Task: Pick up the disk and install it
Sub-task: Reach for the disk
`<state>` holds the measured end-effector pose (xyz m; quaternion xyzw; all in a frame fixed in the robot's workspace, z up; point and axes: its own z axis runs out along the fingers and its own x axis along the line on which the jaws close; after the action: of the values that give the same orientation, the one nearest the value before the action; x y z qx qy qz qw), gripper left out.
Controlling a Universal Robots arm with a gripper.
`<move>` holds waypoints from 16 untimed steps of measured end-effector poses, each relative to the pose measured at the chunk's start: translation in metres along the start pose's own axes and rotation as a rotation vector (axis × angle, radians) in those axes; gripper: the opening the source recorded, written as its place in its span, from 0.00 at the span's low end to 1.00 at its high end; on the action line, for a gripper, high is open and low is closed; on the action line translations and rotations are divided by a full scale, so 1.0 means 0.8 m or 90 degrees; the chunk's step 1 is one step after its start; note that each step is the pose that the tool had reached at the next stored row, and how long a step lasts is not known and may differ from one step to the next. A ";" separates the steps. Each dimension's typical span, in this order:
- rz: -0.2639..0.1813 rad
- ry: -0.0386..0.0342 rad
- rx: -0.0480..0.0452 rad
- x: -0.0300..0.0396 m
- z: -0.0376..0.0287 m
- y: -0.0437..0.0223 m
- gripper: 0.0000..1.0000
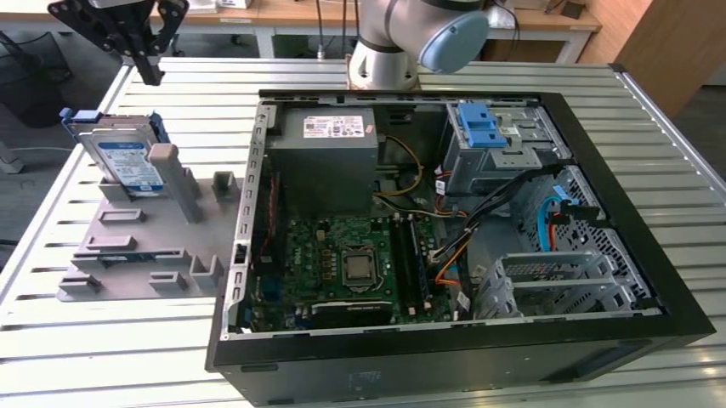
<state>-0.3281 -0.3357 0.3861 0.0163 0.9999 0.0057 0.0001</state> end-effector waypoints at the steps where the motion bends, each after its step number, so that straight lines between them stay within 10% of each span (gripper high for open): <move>1: 0.000 0.0001 0.0003 0.0023 0.0000 0.0000 0.11; 16: -0.004 -0.0007 0.0025 0.0323 0.0011 -0.0009 0.11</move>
<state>-0.3539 -0.3355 0.3852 0.0134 0.9999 0.0037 0.0006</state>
